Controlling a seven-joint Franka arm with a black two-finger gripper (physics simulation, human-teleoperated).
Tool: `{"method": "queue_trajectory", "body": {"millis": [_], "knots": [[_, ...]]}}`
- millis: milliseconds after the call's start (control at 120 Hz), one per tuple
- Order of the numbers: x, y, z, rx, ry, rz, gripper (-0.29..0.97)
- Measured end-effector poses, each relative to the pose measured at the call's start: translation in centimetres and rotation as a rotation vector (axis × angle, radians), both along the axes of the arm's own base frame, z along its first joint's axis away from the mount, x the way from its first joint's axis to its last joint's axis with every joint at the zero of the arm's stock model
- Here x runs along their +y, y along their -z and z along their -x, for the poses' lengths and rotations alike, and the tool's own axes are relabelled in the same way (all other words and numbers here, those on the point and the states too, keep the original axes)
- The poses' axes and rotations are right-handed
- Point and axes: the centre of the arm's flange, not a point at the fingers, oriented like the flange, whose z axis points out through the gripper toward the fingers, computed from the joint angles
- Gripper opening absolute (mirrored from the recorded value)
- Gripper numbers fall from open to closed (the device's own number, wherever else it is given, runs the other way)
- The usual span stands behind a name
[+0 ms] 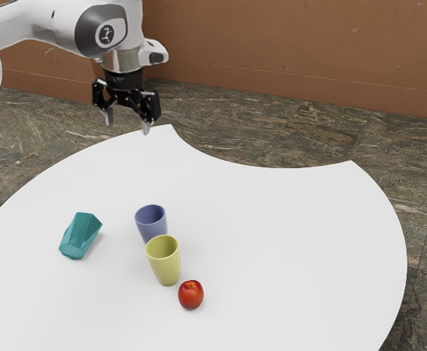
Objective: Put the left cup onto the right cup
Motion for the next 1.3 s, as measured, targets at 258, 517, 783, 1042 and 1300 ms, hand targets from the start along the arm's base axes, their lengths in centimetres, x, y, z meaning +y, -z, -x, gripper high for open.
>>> {"method": "queue_trajectory", "body": {"millis": [258, 517, 783, 1042, 1300], "knots": [[-0.4, 4.2, -1.9, -0.027, -0.134, 0.009, 0.68], [-2.3, 7.2, -0.5, -0.037, -0.247, 0.009, 0.68], [-3.5, 10.0, 0.2, -0.059, -0.355, 0.012, 0.68], [-3.8, 13.0, 0.3, -0.098, -0.436, 0.030, 0.68], [-3.8, 16.3, 0.3, -0.132, -0.490, 0.051, 0.68]]}}
